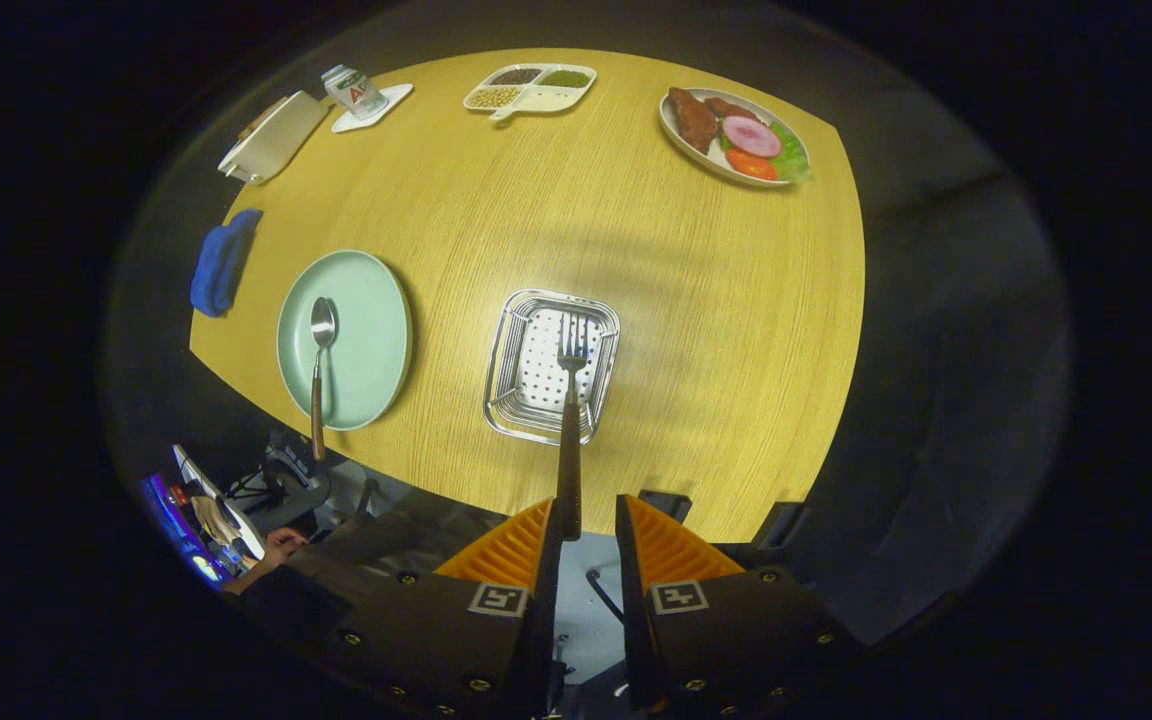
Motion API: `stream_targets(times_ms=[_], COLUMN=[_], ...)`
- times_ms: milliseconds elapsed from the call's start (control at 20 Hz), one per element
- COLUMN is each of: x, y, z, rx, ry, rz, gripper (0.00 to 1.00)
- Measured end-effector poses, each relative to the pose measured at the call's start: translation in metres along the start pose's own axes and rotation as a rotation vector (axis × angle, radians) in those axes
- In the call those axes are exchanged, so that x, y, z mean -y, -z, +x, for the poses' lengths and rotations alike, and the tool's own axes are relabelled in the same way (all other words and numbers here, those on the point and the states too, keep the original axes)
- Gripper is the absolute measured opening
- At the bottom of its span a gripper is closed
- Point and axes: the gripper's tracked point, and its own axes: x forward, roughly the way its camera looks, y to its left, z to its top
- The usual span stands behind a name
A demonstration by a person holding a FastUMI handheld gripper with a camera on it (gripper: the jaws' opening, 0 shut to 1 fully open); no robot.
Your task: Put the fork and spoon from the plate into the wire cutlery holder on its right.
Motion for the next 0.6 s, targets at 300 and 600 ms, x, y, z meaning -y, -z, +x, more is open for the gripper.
stream_targets(times_ms=[300,600], x=[-0.032,-0.089], y=[0.005,0.019], z=[-0.036,-0.053], rx=[0.164,0.261], ry=[-0.057,-0.122], rz=[0.054,0.029], gripper=[0.30,0.30])
